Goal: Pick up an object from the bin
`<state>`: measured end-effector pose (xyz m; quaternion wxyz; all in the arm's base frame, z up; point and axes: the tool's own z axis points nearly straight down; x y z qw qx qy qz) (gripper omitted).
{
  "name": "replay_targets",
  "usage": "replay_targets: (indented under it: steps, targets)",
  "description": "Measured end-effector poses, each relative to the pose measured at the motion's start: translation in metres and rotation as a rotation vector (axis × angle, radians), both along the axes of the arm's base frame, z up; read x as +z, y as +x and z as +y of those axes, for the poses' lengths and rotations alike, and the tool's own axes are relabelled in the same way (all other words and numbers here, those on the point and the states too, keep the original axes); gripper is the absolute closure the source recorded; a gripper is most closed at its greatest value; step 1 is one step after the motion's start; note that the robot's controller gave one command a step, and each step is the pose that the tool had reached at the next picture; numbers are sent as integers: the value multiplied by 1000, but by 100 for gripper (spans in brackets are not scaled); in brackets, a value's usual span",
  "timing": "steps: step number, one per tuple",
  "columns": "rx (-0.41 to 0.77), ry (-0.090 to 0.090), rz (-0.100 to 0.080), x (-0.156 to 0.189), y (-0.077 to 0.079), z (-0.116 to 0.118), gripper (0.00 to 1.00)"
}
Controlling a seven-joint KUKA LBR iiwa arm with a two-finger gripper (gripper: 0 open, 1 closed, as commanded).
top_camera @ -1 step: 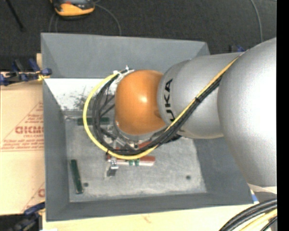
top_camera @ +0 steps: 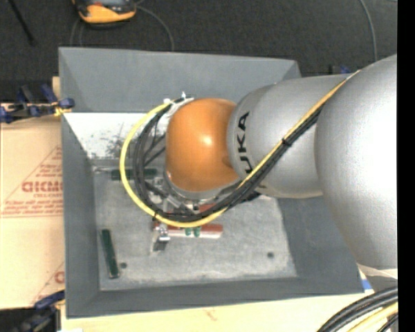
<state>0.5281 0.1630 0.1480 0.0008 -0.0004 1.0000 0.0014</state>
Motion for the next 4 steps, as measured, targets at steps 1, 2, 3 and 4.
replay_targets:
  steps: [1, 2, 3, 4]
  targets:
    - [80, -1, 0, -3, 23, -18, 0]
    - [79, 0, 4, -67, 8, -46, 100]
    - [77, 0, 4, -67, 8, -46, 100]
    - [32, 0, 7, -28, 5, -78, 100]
